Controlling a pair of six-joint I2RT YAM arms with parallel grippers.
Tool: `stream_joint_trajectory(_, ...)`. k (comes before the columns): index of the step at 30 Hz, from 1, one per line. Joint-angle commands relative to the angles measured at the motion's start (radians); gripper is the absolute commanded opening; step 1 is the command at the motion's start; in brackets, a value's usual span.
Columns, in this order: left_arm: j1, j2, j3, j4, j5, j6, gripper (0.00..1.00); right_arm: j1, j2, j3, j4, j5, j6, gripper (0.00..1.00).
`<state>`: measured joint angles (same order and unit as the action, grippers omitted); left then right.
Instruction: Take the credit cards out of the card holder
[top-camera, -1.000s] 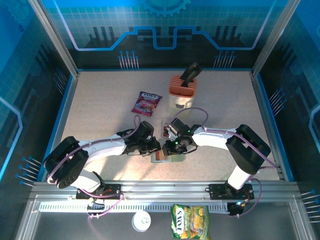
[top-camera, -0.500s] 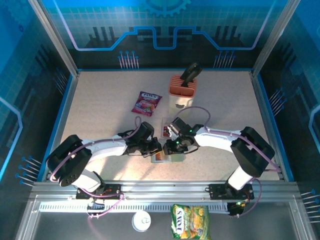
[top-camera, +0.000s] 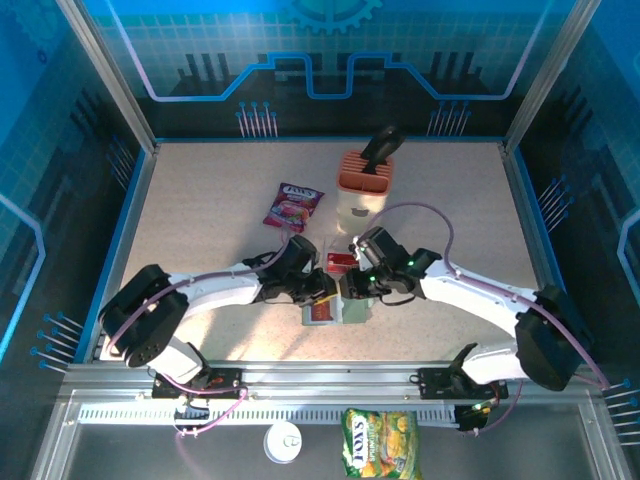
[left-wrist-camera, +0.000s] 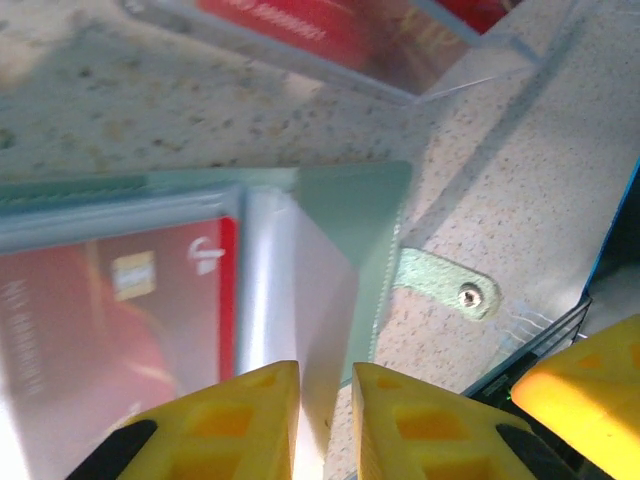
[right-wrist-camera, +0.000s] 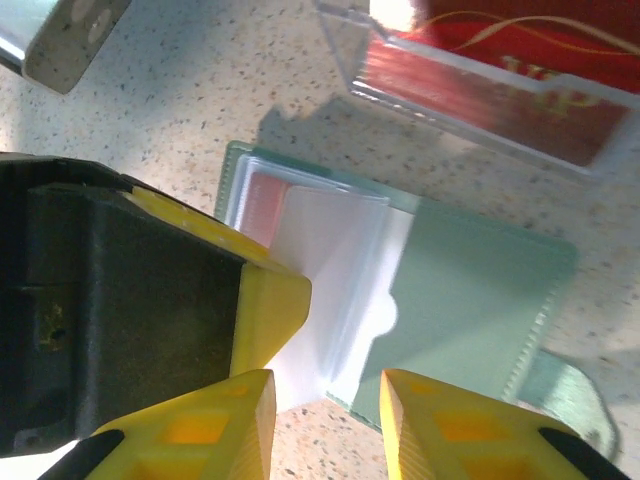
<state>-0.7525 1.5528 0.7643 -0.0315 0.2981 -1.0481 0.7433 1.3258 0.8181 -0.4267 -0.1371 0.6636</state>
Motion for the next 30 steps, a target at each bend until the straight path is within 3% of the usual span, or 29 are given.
stream_joint_trajectory(1,-0.016,0.048,0.059,0.008,0.048,0.004,0.23,-0.029,-0.063,-0.03,-0.057,0.039,-0.012,0.33)
stream_joint_trajectory(6,-0.033,0.129,0.132,0.001,0.058,0.015,0.26,-0.073,-0.135,-0.064,-0.085,0.047,-0.016,0.34)
stream_joint_trajectory(13,-0.048,0.212,0.201,0.01,0.079,0.028,0.38,-0.106,-0.194,-0.1,-0.085,0.031,-0.01,0.36)
stream_joint_trajectory(21,-0.048,0.188,0.192,-0.011,0.051,0.043,0.37,-0.107,-0.181,-0.139,-0.017,-0.034,0.03,0.36)
stream_joint_trajectory(30,-0.036,0.082,0.121,-0.062,-0.013,0.062,0.27,-0.102,-0.099,-0.152,0.113,-0.121,0.074,0.35)
